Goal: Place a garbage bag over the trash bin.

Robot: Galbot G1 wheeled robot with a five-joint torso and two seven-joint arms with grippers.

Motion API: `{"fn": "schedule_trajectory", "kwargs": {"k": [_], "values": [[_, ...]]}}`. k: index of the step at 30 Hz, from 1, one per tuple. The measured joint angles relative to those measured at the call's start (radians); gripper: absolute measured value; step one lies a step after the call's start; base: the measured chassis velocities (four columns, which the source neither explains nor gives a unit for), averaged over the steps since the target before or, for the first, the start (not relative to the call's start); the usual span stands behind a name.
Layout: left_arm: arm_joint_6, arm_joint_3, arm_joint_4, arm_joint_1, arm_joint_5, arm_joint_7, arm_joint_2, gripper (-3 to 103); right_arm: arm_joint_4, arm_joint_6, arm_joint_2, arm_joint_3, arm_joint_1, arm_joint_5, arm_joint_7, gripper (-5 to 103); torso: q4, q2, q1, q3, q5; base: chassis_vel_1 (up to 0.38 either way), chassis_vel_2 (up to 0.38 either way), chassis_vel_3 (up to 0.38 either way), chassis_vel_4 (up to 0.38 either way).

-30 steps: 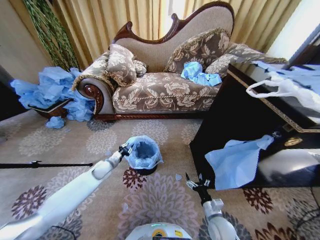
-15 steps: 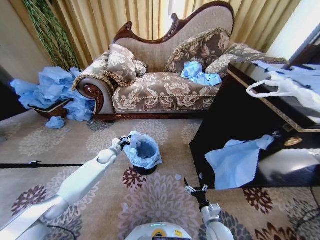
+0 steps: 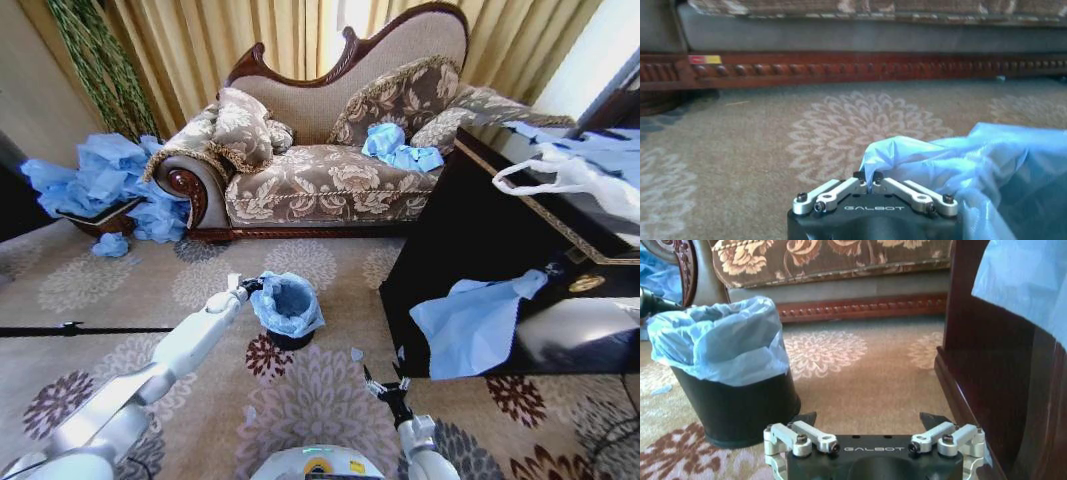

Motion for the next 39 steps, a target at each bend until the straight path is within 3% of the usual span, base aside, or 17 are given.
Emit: {"fn": "schedule_trajectory", "kwargs": {"k": [6, 10, 22, 29, 31, 34, 36, 39], "values": [[-0.058, 0.019, 0.073, 0.001, 0.071, 0.036, -0.049, 0, -0.030, 0.013, -0.001, 0.000, 0.017, 0.007, -0.006, 100, -0.0002, 0.000, 0.000, 0.000, -0.0002, 0.000, 0.000, 0.000, 0.000], [-0.067, 0.015, 0.079, 0.009, 0.084, 0.040, -0.052, 0, -0.039, 0.014, -0.006, -0.001, 0.021, 0.013, -0.007, 100, -0.0004, 0.000, 0.000, 0.000, -0.0006, 0.000, 0.000, 0.000, 0.000], [-0.069, 0.008, -0.063, 0.132, 0.111, 0.049, 0.107, 0, -0.068, 0.022, 0.001, -0.013, 0.050, 0.021, -0.010, 100, -0.0001, 0.000, 0.000, 0.000, -0.0007, 0.000, 0.000, 0.000, 0.000], [-0.104, 0.011, -0.113, 0.198, 0.130, 0.036, 0.148, -3, -0.066, 0.023, 0.003, -0.015, 0.048, 0.020, -0.011, 100, -0.0002, 0.000, 0.000, 0.000, -0.0005, 0.000, 0.000, 0.000, 0.000], [-0.116, -0.004, -0.133, 0.219, 0.124, 0.032, 0.155, 2, -0.066, 0.023, 0.002, -0.012, 0.048, 0.020, -0.011, 100, -0.0002, 0.000, 0.000, 0.000, -0.0003, 0.000, 0.000, 0.000, 0.000], [-0.160, -0.037, -0.154, 0.248, 0.074, 0.025, 0.150, 18, -0.064, 0.024, 0.003, -0.008, 0.043, 0.019, -0.013, 100, -0.0001, 0.000, 0.000, 0.000, -0.0004, 0.000, 0.000, 0.000, 0.000], [-0.171, -0.053, -0.166, 0.257, 0.030, 0.014, 0.143, 18, -0.063, 0.026, 0.004, -0.007, 0.040, 0.018, -0.013, 100, 0.0000, 0.000, 0.000, 0.000, -0.0003, 0.000, 0.000, 0.000, 0.000], [-0.139, -0.116, -0.244, 0.300, -0.129, -0.018, 0.138, 34, -0.055, 0.029, 0.002, -0.004, 0.024, 0.017, -0.014, 100, -0.0009, 0.000, 0.000, 0.000, -0.0004, 0.000, 0.000, 0.000, 0.000]]}}
